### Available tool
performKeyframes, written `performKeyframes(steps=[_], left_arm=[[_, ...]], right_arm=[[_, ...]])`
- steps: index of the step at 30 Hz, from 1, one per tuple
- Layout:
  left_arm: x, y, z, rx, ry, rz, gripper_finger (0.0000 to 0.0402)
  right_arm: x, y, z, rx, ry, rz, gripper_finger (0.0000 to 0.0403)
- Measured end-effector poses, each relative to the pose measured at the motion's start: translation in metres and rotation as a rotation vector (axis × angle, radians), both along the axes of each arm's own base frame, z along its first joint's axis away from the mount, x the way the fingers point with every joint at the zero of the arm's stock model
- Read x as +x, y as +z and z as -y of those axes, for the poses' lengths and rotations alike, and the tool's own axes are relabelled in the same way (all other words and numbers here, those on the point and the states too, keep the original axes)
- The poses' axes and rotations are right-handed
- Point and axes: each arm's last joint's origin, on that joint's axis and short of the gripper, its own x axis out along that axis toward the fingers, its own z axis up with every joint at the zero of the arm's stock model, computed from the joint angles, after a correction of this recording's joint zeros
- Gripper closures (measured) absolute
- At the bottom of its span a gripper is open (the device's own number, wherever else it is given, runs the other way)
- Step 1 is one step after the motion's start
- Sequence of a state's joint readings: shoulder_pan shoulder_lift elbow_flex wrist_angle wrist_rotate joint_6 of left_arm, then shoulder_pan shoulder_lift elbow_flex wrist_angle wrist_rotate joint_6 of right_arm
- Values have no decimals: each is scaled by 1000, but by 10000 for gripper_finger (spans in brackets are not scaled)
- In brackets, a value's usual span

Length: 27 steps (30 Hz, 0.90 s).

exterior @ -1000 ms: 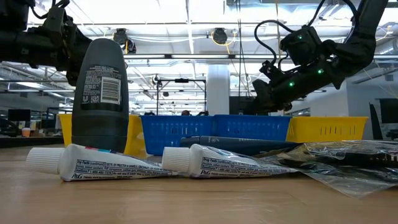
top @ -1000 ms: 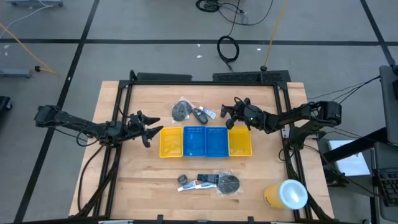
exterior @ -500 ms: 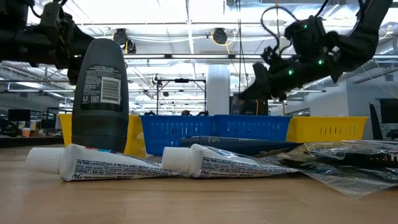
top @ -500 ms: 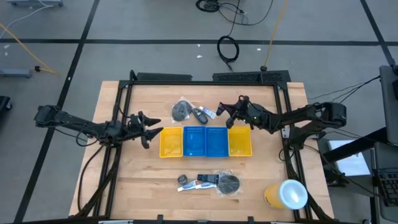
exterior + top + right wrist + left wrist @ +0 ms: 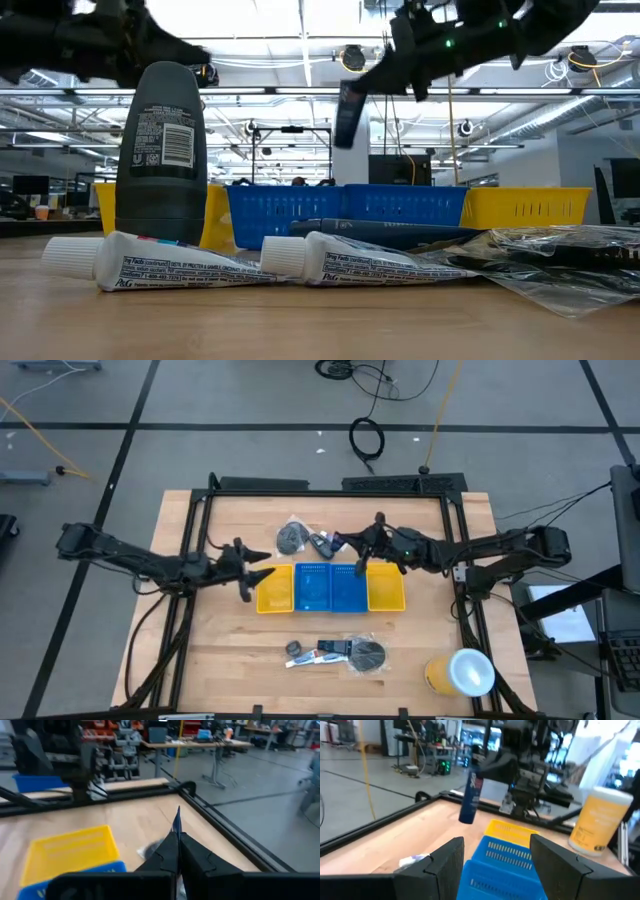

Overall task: Pick & Place Travel size toiletries
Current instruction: Put the dark blue shaving cream into the left blue bin

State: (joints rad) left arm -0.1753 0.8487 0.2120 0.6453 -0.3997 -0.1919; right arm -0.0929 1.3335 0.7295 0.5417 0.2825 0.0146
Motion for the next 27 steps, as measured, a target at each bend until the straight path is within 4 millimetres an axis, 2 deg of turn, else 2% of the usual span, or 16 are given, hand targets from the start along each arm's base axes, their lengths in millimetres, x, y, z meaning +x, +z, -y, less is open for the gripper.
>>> performKeyframes(steps=[6,14,21,27], left_arm=[[42,12,8,67,-18,-80,174],[90,13,6,99,-37,-153,174],[127,15,4,92,-124,-168,174],[148,11,1,91,-136,-183,174]], right_arm=[[5,9,-19,-11,69,22,403],[6,18,-46,-37,166,47,403],[4,21,-60,-55,214,53,403],[3,22,-63,-57,225,59,403]])
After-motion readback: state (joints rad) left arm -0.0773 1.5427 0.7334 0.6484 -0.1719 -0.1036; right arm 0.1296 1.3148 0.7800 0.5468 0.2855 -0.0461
